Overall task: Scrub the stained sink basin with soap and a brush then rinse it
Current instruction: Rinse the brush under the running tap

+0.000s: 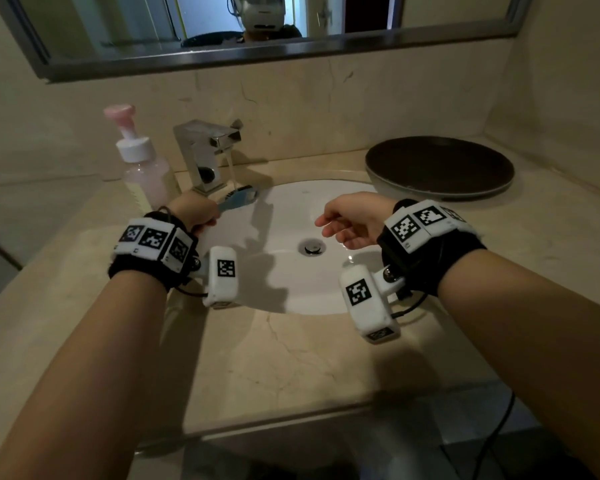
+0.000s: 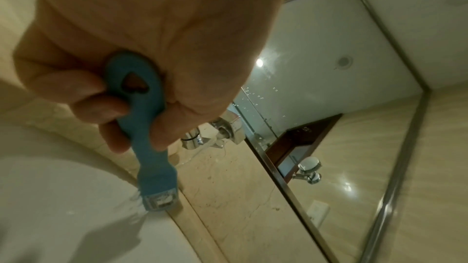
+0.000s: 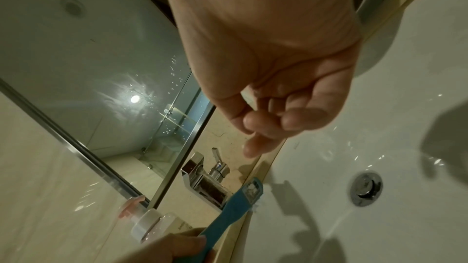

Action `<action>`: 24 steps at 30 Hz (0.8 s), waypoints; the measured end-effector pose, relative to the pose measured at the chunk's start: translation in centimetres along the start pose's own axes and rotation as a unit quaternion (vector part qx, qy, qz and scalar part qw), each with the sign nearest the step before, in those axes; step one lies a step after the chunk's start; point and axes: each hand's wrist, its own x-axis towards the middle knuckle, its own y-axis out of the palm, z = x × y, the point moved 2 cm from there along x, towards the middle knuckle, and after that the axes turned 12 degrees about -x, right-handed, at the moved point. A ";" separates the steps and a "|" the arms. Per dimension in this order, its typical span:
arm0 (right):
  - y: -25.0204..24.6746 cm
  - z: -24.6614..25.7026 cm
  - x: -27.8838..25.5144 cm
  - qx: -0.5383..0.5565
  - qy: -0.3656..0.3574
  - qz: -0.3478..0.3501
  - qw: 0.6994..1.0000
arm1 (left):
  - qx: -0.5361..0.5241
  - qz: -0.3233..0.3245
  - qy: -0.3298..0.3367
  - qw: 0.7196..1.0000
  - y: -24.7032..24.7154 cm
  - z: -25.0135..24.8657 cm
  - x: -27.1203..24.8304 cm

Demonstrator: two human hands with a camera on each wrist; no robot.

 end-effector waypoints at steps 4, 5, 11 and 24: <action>0.6 1.3 0.9 -0.025 0.000 0.007 1.000 | -0.047 0.039 -0.008 0.998 0.1 1.3 1.5; 0.7 1.6 1.2 -0.028 -0.001 0.008 1.000 | -0.060 0.043 -0.010 0.997 0.0 1.6 1.8; 2.1 3.8 3.8 -0.052 -0.007 0.019 0.998 | -0.138 0.075 -0.011 0.988 0.0 2.7 2.4; 2.1 13.4 11.3 -0.027 -0.106 -0.076 0.991 | -0.146 0.080 -0.007 0.986 -0.2 3.7 2.5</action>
